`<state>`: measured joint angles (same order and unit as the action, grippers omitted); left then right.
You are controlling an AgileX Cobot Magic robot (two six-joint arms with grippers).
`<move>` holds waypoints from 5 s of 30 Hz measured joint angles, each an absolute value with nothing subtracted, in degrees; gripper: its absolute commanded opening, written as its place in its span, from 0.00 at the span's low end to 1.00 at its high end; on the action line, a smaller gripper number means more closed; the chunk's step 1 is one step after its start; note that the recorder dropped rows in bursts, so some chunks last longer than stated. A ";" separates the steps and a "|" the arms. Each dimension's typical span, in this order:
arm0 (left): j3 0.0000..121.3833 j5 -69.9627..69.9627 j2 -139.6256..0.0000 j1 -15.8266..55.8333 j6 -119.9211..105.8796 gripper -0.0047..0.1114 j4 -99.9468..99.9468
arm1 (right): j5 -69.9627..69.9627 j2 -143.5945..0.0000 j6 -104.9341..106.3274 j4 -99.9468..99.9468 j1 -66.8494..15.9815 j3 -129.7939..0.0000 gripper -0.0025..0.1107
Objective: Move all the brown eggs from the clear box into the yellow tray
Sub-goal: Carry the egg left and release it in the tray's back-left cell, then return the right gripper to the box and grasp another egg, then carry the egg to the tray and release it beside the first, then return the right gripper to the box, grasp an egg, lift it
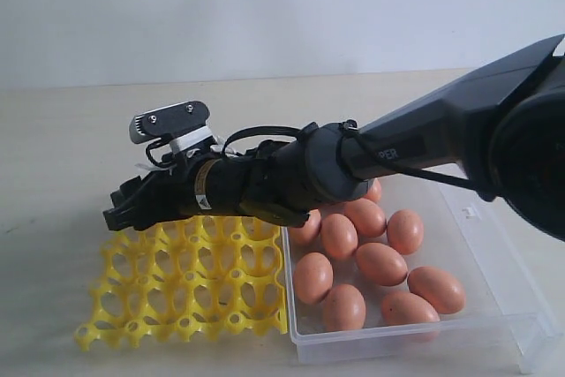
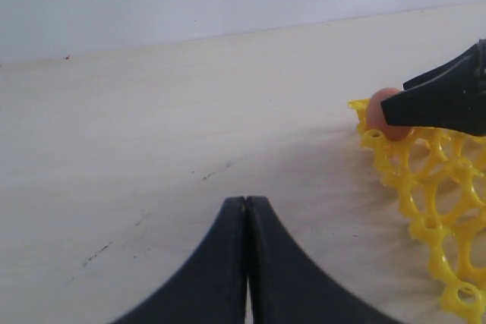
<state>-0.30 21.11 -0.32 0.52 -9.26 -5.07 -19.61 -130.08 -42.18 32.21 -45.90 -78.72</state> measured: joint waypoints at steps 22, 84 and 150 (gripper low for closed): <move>-0.30 21.11 -0.32 0.52 -9.26 0.04 -5.07 | 57.42 -97.29 -23.46 15.58 -29.48 -72.87 0.13; -0.30 21.11 -0.32 0.52 -9.26 0.04 -5.07 | -31.74 -110.17 -34.44 21.64 -37.15 -56.84 0.02; -0.30 21.11 -0.32 0.52 -9.26 0.04 -5.07 | 45.30 -97.77 7.54 0.58 -25.50 -67.57 0.36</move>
<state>-0.30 21.11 -0.32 0.52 -9.26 -5.07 45.30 -97.77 7.54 0.58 -25.50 -67.57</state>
